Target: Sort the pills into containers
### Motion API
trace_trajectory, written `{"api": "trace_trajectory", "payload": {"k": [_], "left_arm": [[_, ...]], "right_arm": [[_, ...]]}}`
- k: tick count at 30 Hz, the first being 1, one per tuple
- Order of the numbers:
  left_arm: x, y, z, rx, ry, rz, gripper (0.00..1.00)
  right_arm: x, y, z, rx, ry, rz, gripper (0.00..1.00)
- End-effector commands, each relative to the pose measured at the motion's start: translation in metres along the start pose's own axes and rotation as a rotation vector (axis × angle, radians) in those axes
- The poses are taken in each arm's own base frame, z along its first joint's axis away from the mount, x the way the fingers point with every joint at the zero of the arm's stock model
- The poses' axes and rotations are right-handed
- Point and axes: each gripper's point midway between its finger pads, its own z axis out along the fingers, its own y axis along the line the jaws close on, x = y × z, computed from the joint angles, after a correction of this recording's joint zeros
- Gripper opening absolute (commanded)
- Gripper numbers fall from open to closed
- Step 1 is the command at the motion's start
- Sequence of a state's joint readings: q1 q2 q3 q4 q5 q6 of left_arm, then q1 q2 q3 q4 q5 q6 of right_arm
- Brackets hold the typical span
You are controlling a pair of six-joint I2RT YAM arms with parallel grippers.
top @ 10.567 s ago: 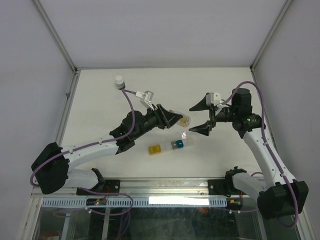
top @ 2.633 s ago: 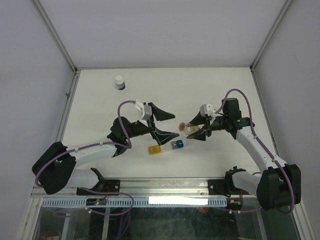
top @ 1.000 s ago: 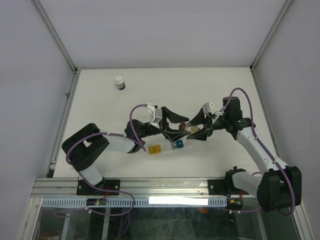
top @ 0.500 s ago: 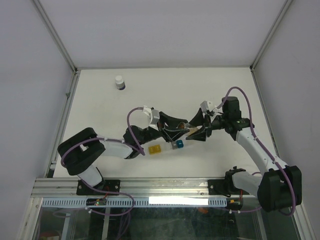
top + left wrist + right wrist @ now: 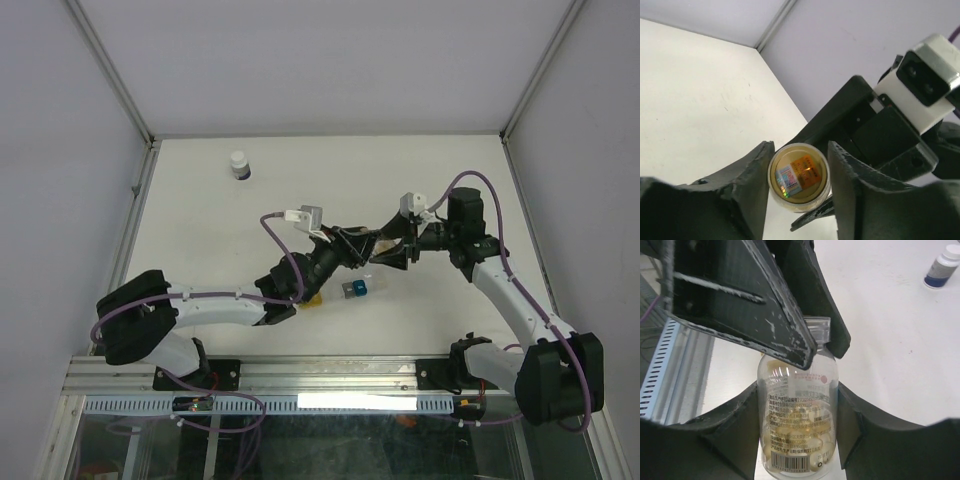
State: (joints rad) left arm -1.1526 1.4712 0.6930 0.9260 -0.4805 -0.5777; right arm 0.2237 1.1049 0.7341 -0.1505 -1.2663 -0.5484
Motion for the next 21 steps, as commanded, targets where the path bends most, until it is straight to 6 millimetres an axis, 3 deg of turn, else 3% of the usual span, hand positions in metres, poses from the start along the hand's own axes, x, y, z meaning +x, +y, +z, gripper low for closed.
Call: {"api": "trace_trajectory", "payload": {"k": [1,5,8,13,17,21], "left_arm": [[-0.049,-0.027,0.007,-0.017,-0.108,-0.113,0.58],[-0.066,-0.026,-0.011,-0.001,-0.142,-0.072,0.98],[-0.079,-0.032,-0.029,0.100,-0.169,0.021,0.99],[-0.072,-0.044,-0.057,0.481,-0.040,0.155,0.99],[-0.039,-0.041,-0.070,0.723,0.136,0.365,0.99],[-0.019,-0.035,-0.067,0.809,0.158,0.551,0.98]], "right_arm": [[0.000,-0.012,-0.003,0.068,0.011,-0.006,0.00],[-0.003,-0.008,-0.002,0.044,-0.005,0.009,0.00],[-0.005,-0.003,-0.002,0.016,-0.018,0.013,0.00],[-0.009,0.011,-0.001,-0.057,-0.049,0.000,0.00],[-0.010,0.019,-0.001,-0.095,-0.061,-0.016,0.00],[-0.009,0.021,-0.002,-0.106,-0.061,-0.028,0.00]]}}
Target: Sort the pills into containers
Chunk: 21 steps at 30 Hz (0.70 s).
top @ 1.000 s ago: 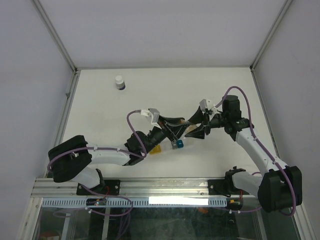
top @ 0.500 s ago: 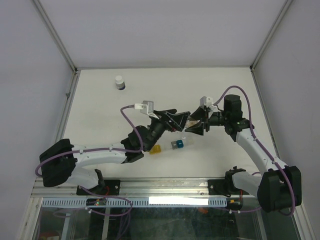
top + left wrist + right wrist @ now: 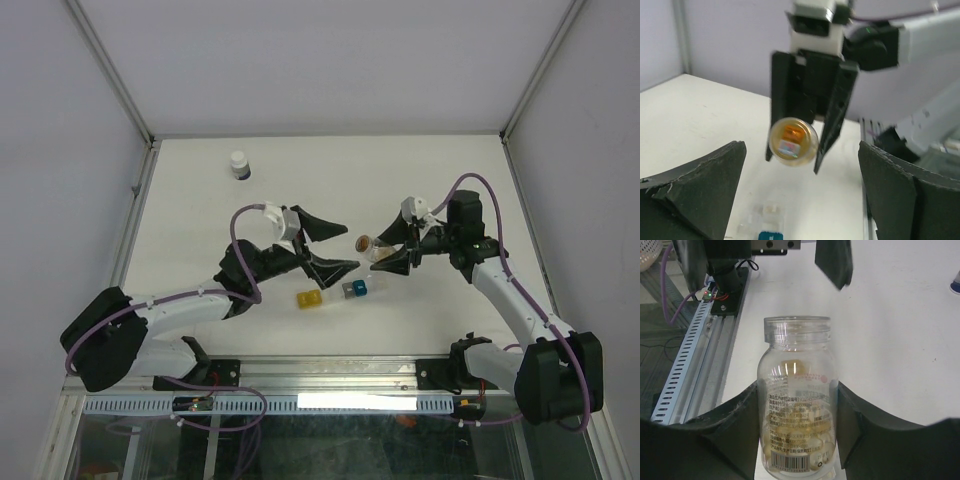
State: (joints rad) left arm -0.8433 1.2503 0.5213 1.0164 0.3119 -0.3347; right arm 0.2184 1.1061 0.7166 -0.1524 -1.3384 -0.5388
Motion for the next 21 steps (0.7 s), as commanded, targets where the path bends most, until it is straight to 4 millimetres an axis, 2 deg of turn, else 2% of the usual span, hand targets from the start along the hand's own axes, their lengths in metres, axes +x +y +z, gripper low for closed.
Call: {"api": "trace_trajectory", "payload": {"k": [1,4,7,9,12,17,21], "left_arm": [[0.013,-0.039,0.002,0.324,0.062,0.274,0.97],[0.015,-0.034,0.011,0.332,0.061,0.326,0.97],[0.016,-0.033,0.022,0.348,0.061,0.307,0.92],[0.015,-0.033,0.027,0.357,0.049,0.284,0.86],[0.024,-0.026,0.033,0.344,0.060,0.251,0.76],[0.026,-0.026,0.036,0.355,0.070,0.234,0.65],[0.027,-0.027,0.037,0.358,0.076,0.214,0.50]], "right_arm": [[-0.009,0.009,-0.001,-0.051,-0.030,-0.058,0.00],[-0.008,0.011,-0.001,-0.058,-0.031,-0.060,0.00],[-0.008,0.011,-0.001,-0.059,-0.031,-0.060,0.00],[-0.007,0.011,-0.001,-0.059,-0.030,-0.061,0.00],[-0.008,0.011,0.000,-0.062,-0.030,-0.061,0.00],[-0.008,0.012,0.000,-0.064,-0.030,-0.062,0.00],[-0.007,0.012,0.000,-0.066,-0.030,-0.061,0.00]]}}
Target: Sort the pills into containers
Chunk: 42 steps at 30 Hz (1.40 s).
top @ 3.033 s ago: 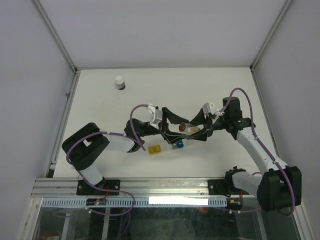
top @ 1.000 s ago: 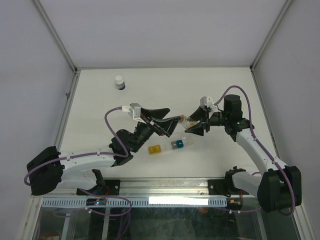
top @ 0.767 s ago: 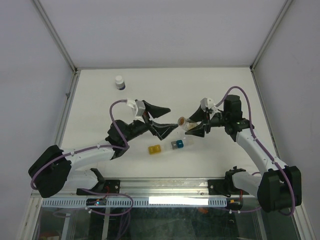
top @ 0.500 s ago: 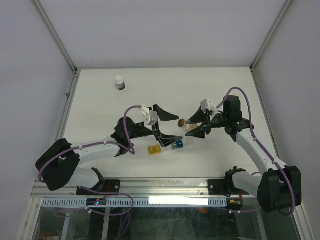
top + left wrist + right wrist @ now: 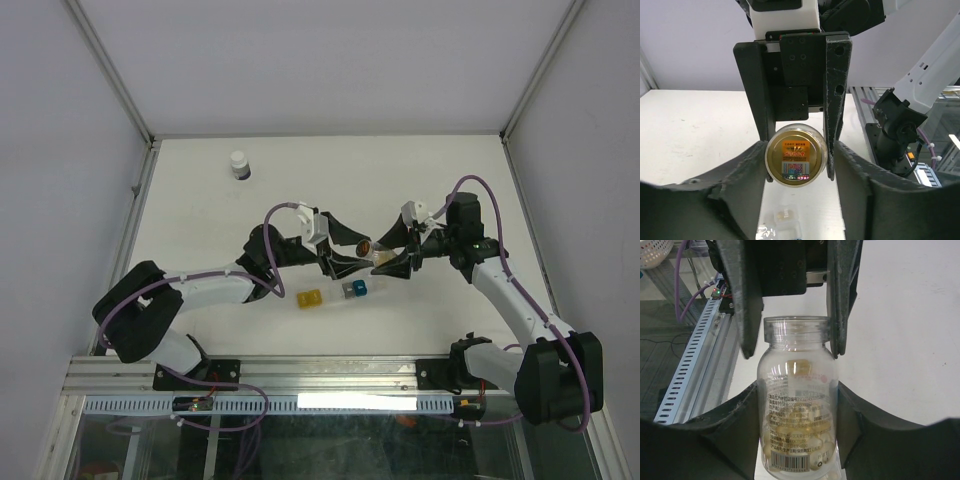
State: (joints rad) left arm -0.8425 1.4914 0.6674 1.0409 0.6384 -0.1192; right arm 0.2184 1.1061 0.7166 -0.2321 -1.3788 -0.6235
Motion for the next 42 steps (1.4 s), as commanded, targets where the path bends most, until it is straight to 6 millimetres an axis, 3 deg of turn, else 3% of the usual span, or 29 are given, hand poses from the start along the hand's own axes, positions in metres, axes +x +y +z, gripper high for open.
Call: {"api": "trace_trajectory", "payload": {"k": [1,5,7,13,19,22,25,29,30,32,34,36,38,42], "left_arm": [[-0.027,-0.004,0.009,0.052,-0.071,0.042,0.47],[-0.027,-0.006,0.010,0.065,-0.072,0.017,0.45],[-0.026,-0.006,0.011,0.068,-0.067,0.001,0.38],[-0.032,-0.002,0.010,0.007,-0.091,-0.101,0.00],[-0.042,0.030,0.003,-0.443,-0.176,-0.340,0.00],[-0.035,0.042,-0.003,-0.718,-0.225,-0.439,0.00],[-0.033,0.045,0.005,-0.807,-0.268,-0.504,0.00],[-0.020,0.045,0.021,-0.803,-0.230,-0.562,0.00],[-0.020,0.043,0.021,-0.795,-0.228,-0.565,0.09],[-0.025,0.039,0.020,-0.771,-0.228,-0.543,0.42],[-0.043,0.034,0.016,-0.732,-0.260,-0.505,0.73],[-0.050,0.031,0.014,-0.715,-0.253,-0.488,0.90],[-0.054,0.028,0.013,-0.700,-0.227,-0.455,0.99],[-0.058,0.027,0.000,-0.686,-0.187,-0.402,0.99]], "right_arm": [[-0.011,0.002,0.000,-0.021,-0.022,-0.056,0.00],[-0.011,0.001,0.000,-0.020,-0.021,-0.055,0.00],[-0.012,0.001,0.000,-0.019,-0.021,-0.057,0.00],[-0.009,-0.004,-0.001,0.010,-0.003,-0.053,0.00],[-0.002,-0.024,-0.003,0.103,0.044,-0.023,0.00],[0.000,-0.030,-0.004,0.130,0.057,-0.009,0.00],[0.002,-0.032,-0.004,0.139,0.061,-0.001,0.00],[0.002,-0.032,-0.005,0.143,0.061,0.000,0.00],[0.001,-0.032,-0.005,0.142,0.060,-0.001,0.00],[0.000,-0.031,-0.005,0.137,0.057,-0.002,0.00],[-0.001,-0.029,-0.004,0.130,0.053,-0.003,0.00],[-0.001,-0.028,-0.004,0.123,0.049,-0.002,0.00],[-0.001,-0.028,-0.004,0.121,0.048,-0.003,0.00],[-0.003,-0.026,-0.004,0.115,0.044,-0.007,0.00]]}}
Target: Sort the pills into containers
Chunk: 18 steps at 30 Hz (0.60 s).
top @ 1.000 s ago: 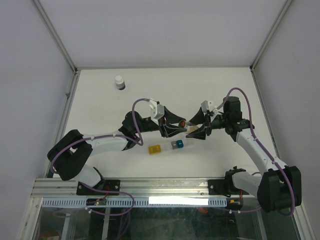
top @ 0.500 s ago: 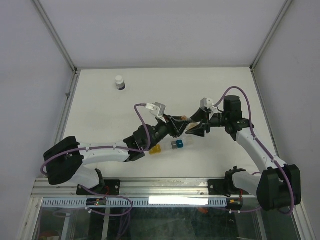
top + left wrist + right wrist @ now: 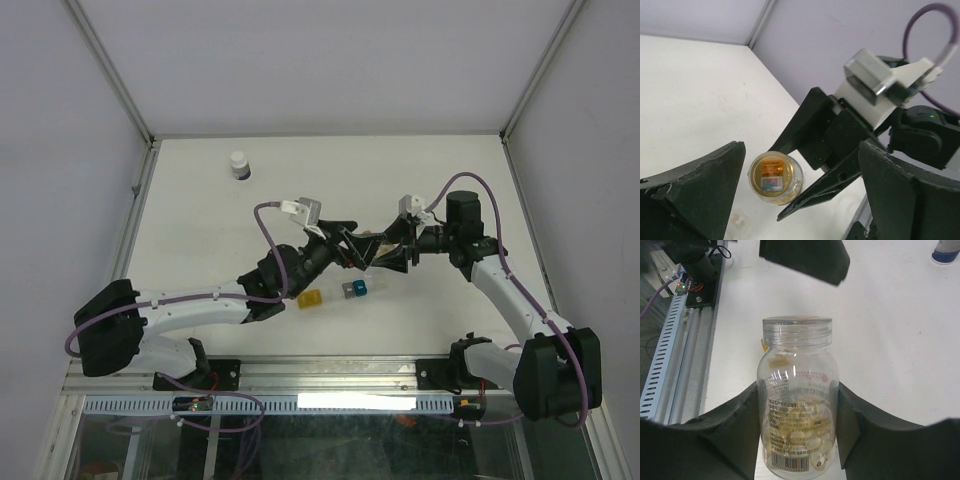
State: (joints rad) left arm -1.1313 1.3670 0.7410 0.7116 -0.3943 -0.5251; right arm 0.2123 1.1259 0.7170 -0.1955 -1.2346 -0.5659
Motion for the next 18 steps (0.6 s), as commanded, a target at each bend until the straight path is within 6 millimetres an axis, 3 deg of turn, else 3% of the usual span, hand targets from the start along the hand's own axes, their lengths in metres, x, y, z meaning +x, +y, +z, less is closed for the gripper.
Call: {"api": "trace_trajectory", "payload": {"k": [1,6,8,11,18], "left_arm": [[-0.032,-0.017,-0.012,0.091,-0.030,0.063,0.99],[-0.041,-0.024,-0.028,0.330,0.036,0.170,0.99],[-0.030,-0.040,-0.042,0.555,0.124,0.257,0.99],[-0.010,-0.044,-0.053,0.757,0.218,0.405,0.99],[0.012,-0.028,-0.032,0.818,0.217,0.608,0.96]], "right_arm": [[-0.017,0.001,0.000,-0.018,-0.031,-0.049,0.00],[-0.018,0.007,0.000,-0.050,-0.044,-0.056,0.00],[-0.020,0.013,0.000,-0.079,-0.056,-0.064,0.00],[-0.022,0.020,-0.001,-0.112,-0.073,-0.083,0.00],[-0.021,0.024,-0.001,-0.131,-0.080,-0.097,0.00]]}}
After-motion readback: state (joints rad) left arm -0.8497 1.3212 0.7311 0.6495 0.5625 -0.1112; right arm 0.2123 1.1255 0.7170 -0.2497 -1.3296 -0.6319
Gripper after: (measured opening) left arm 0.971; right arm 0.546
